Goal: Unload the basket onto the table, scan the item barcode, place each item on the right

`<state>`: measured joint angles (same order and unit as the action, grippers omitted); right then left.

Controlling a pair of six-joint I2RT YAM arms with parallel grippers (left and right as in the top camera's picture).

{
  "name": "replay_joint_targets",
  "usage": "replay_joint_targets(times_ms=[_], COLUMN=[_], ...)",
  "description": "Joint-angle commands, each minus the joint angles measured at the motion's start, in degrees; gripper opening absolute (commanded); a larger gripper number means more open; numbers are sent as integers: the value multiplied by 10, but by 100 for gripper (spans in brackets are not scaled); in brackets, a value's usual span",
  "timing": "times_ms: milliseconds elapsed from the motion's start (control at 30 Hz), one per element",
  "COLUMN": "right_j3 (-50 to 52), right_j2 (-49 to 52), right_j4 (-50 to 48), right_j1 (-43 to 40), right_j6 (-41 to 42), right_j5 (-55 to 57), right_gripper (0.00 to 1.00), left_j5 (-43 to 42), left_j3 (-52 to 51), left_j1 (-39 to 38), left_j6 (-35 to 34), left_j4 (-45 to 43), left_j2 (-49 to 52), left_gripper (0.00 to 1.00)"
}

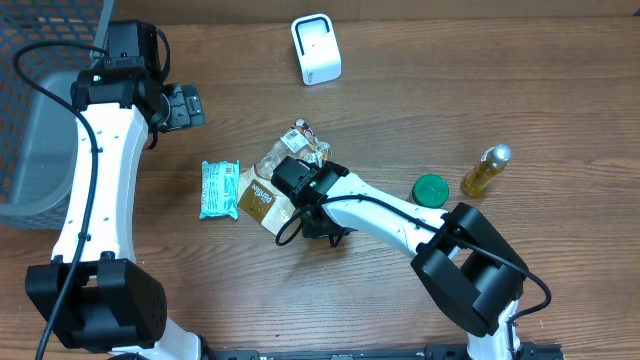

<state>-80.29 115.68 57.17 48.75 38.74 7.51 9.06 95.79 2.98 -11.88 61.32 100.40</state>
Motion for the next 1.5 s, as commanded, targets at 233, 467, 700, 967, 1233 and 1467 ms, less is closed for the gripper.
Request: replay_joint_targets(times_ms=[233,467,700,967,1233,1467], right_j3=[-7,-7,-34,-81,-81,-81], right_j2=[2,2,1,1,1,1], right_j4=[0,0,30,78,75,75], right_j1=[-1,-1,-1,-1,-2,-2], right_j6=[-2,-2,-3,-93,-123,-123], right_j5=[5,3,3,-16,-16,6], right_gripper=[26,26,24,24,27,32], left_j5=[3,3,3,3,3,3], left_j3=[10,10,10,10,10,10], left_j1=[-4,-4,-4,-4,-4,-4], left_j6=[1,1,1,1,1,1], left_j4=[0,0,0,-1,0,0], left_j2=[-4,-4,-4,-4,-4,-4], left_gripper=[100,100,100,99,100,100])
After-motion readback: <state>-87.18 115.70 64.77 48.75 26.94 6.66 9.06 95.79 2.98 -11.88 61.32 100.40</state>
